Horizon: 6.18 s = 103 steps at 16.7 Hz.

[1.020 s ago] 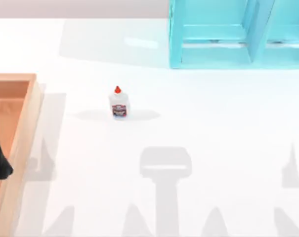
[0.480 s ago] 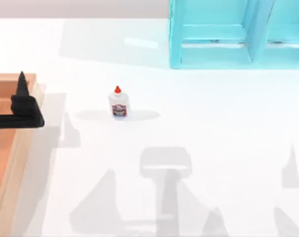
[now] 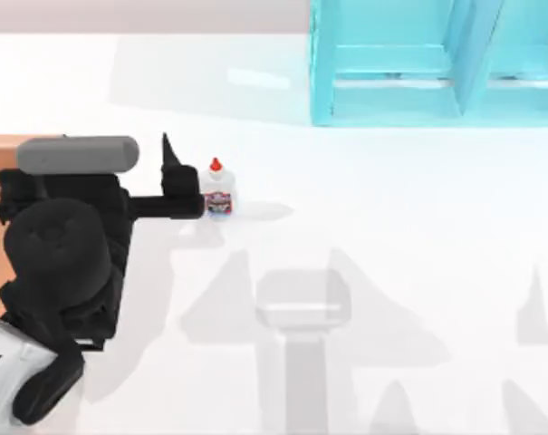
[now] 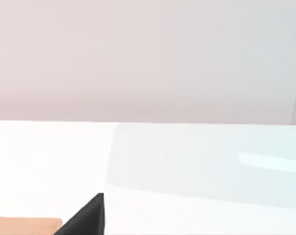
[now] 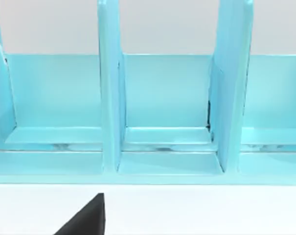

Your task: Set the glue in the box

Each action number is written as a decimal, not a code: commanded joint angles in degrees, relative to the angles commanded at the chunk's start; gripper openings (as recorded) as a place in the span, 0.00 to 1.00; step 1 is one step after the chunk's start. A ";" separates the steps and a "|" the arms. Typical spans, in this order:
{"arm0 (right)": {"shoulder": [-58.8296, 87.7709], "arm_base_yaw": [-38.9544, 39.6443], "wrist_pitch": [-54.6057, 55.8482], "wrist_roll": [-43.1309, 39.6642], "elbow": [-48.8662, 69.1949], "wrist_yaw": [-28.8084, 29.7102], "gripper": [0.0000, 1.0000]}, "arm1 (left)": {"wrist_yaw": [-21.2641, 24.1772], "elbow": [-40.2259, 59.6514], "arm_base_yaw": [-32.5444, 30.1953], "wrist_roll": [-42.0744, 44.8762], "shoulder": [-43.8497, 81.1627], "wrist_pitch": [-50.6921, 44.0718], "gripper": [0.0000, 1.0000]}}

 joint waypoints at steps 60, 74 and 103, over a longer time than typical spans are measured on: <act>0.00 0.00 0.00 0.00 0.00 0.00 1.00 | -2.48 27.56 -4.28 -2.10 47.41 16.63 0.00; 0.00 0.00 0.00 0.00 0.00 0.00 1.00 | -2.74 25.25 -4.30 -1.80 26.62 -0.82 0.00; 0.00 0.00 0.00 0.00 0.00 0.00 1.00 | 95.95 57.39 63.49 123.00 26.30 -119.16 0.00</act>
